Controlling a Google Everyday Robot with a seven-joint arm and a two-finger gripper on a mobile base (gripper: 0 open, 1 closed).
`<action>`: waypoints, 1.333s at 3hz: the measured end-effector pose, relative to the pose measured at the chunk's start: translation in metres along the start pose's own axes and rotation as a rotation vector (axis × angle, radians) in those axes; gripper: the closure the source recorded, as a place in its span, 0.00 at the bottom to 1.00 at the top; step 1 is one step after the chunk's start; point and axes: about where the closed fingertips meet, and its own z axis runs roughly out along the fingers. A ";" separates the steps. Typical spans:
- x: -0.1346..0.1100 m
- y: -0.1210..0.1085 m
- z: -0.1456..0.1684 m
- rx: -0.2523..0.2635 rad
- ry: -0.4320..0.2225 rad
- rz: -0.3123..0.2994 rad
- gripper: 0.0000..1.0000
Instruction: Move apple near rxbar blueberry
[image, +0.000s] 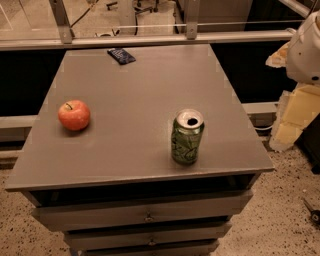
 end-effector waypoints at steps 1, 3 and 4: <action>0.000 0.000 0.000 0.000 0.000 0.000 0.00; -0.089 -0.013 0.026 -0.047 -0.149 -0.084 0.00; -0.162 -0.016 0.034 -0.089 -0.250 -0.140 0.00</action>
Offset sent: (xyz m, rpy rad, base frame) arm 0.0361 0.0643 -0.0113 0.1070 0.0037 0.1127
